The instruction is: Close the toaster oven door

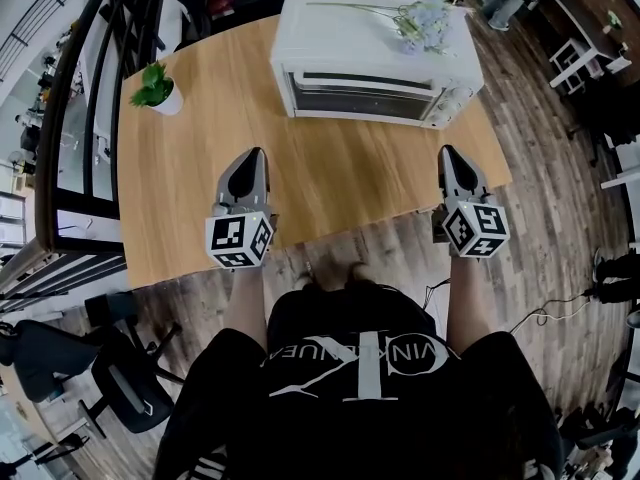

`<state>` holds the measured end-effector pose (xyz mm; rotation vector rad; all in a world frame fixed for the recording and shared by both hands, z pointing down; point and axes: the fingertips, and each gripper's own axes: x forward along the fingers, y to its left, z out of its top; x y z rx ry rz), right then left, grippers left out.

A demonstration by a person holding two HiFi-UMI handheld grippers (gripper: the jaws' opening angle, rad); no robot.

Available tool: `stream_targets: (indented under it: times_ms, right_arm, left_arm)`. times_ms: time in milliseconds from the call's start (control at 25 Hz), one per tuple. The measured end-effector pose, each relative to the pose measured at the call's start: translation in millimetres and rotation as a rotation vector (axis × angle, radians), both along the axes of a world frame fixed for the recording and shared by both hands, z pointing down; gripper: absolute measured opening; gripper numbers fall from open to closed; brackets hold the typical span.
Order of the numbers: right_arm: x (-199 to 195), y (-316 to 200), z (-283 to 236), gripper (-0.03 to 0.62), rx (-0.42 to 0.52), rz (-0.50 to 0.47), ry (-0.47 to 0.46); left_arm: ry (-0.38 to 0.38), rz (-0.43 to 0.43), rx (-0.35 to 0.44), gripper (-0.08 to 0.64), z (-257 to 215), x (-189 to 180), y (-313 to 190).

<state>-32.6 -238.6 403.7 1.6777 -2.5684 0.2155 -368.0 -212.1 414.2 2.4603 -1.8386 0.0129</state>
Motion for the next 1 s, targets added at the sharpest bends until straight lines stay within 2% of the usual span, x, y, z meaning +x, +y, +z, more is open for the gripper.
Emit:
stream_targets:
  times_ms: [1000]
  right_arm:
    - [5.5,8.7,6.1,0.02,-0.013,0.029,0.003]
  left_arm:
    - [0.0,0.017,-0.013,0.011,4.0,1.9,3.9]
